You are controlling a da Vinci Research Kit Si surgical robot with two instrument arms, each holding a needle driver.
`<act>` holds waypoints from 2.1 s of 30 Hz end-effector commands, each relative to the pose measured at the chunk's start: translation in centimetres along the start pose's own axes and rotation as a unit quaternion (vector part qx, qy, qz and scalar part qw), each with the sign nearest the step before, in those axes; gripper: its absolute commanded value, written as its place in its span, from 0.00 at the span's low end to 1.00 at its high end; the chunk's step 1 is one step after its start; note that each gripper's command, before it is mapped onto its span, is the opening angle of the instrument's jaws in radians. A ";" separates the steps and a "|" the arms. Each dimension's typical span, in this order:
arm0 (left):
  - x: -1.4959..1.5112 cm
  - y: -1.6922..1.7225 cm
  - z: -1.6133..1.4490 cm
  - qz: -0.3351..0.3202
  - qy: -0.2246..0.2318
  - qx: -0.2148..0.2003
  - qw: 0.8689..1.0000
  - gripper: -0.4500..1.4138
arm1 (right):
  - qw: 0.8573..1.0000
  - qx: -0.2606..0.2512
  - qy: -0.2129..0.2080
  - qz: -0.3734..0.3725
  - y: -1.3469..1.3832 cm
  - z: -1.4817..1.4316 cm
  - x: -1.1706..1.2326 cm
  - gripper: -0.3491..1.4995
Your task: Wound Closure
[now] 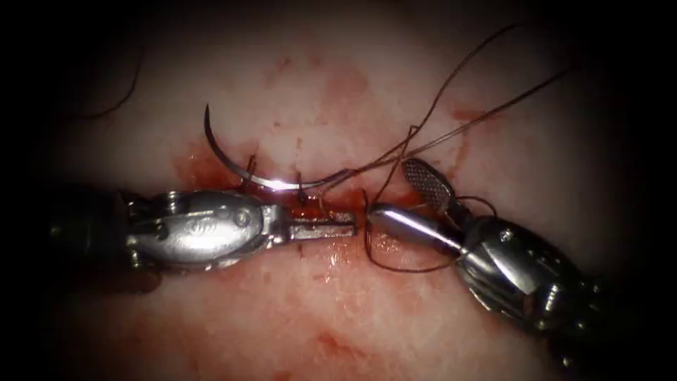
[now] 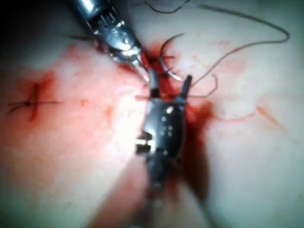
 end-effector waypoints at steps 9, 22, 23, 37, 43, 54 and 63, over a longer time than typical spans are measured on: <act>-0.03 0.05 0.11 0.000 0.001 -0.005 1.000 0.00 | 0.997 -0.080 0.003 0.020 0.18 0.12 -0.23 0.55; 0.00 0.09 0.12 0.000 0.000 -0.008 1.000 0.00 | 0.987 -0.160 0.007 0.018 0.28 0.18 -0.14 0.49; 0.00 0.09 0.12 0.000 0.000 -0.009 1.000 0.00 | 0.987 -0.162 0.007 0.018 0.30 0.20 -0.13 0.49; 0.02 0.09 0.11 0.000 0.000 -0.010 1.000 0.00 | 0.985 -0.173 0.007 -0.007 0.50 0.38 -0.03 0.27; 0.02 0.09 0.10 -0.001 0.001 -0.010 1.000 0.00 | 0.989 -0.145 -0.007 -0.020 0.47 0.40 -0.04 0.00; 0.14 -0.06 -0.05 -0.007 0.002 -0.007 1.000 0.00 | 0.993 -0.111 -0.024 -0.030 0.07 0.23 -0.03 0.00; 0.07 -0.62 -0.16 -0.010 -0.019 0.017 1.000 0.00 | 0.994 -0.086 -0.031 -0.068 -0.39 0.03 0.09 0.00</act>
